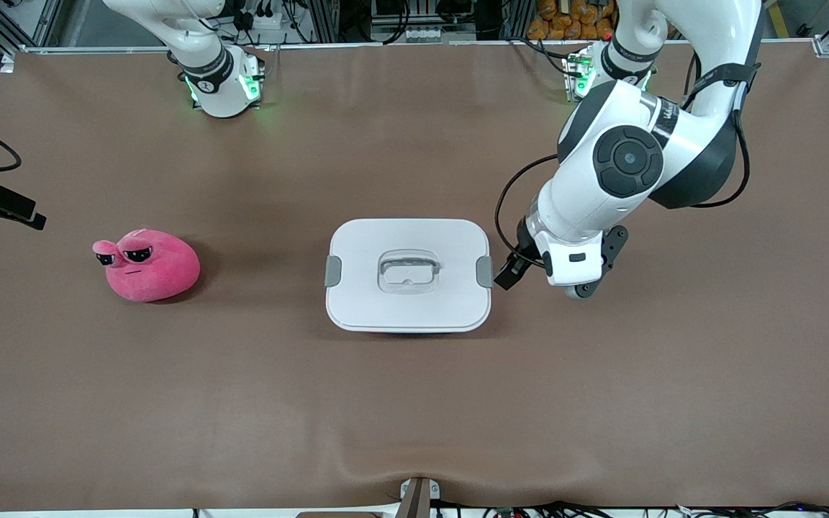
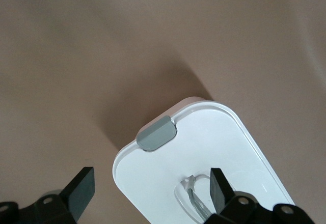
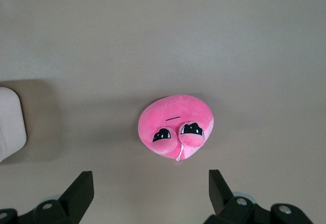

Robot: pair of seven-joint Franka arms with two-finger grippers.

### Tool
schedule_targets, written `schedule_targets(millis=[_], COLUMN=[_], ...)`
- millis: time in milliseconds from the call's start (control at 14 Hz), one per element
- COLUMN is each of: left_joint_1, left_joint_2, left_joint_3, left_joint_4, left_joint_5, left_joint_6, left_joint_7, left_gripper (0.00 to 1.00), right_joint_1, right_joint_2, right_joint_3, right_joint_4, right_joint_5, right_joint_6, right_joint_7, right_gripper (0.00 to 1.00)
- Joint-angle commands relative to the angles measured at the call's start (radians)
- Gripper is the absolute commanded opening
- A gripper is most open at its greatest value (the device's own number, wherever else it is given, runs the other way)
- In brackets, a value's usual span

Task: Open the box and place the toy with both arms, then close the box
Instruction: 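Move the left gripper over the white box lid handle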

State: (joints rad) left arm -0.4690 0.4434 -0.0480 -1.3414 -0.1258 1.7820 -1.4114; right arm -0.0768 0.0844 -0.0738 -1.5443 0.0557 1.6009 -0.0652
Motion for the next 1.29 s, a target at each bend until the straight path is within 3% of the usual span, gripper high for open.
schedule_targets(millis=[0,357,786,1214], left_joint_1=[0.007,0.009,-0.006,-0.084], left_joint_2=[0.012,0.031,0.077,0.158], left_joint_3=[0.002,0.005,0.0,0.01], left_joint_4=[0.011,0.018,0.03,0.111], left_joint_5=[0.029,-0.04,-0.081,-0.083], left_joint_6=[-0.004,0.003,0.177,0.217], left_joint_7=[-0.003,-0.124,-0.398,-0.636], left_gripper=[1.0,1.0,1.0,1.0], right_joint_1=[-0.049,-0.089,-0.089,-0.092], right_joint_2=[0.015,0.032,0.034,0.037], right_joint_3=[0.012,0.012,0.012,0.012], right_joint_4=[0.0,0.0,0.0,0.0], right_joint_5=[0.006,0.007,0.007,0.007], right_joint_6=[-0.006,-0.004,-0.004,-0.004], right_joint_7=[0.004,0.004,0.004,0.004], right_gripper=[1.0,1.0,1.0,1.0])
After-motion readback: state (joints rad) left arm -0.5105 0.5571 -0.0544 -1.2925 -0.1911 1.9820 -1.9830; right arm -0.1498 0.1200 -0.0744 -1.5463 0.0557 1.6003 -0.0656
